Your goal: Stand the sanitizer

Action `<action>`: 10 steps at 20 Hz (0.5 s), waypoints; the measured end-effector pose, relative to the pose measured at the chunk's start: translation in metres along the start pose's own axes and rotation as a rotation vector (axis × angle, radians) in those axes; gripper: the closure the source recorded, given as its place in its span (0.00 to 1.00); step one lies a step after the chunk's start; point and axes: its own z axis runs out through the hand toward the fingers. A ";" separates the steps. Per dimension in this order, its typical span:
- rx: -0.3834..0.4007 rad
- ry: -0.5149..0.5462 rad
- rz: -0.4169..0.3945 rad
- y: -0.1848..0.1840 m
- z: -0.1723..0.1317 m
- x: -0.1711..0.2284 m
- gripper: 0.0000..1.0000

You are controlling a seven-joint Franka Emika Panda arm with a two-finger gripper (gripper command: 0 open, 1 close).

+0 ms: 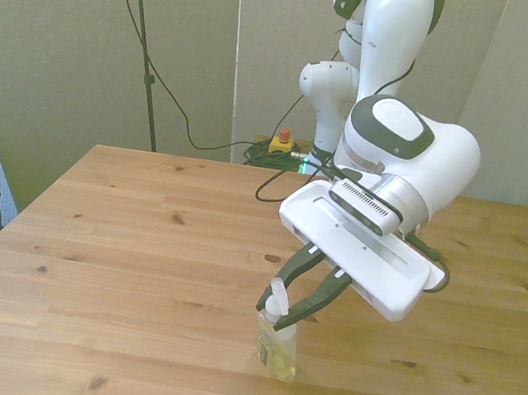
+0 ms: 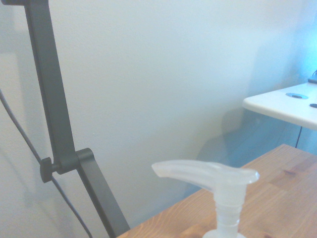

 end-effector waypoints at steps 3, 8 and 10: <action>-0.004 -0.006 0.005 0.001 0.001 0.001 0.00; -0.011 -0.012 0.008 0.003 0.002 0.000 0.00; -0.012 -0.014 0.008 0.003 0.002 -0.001 0.00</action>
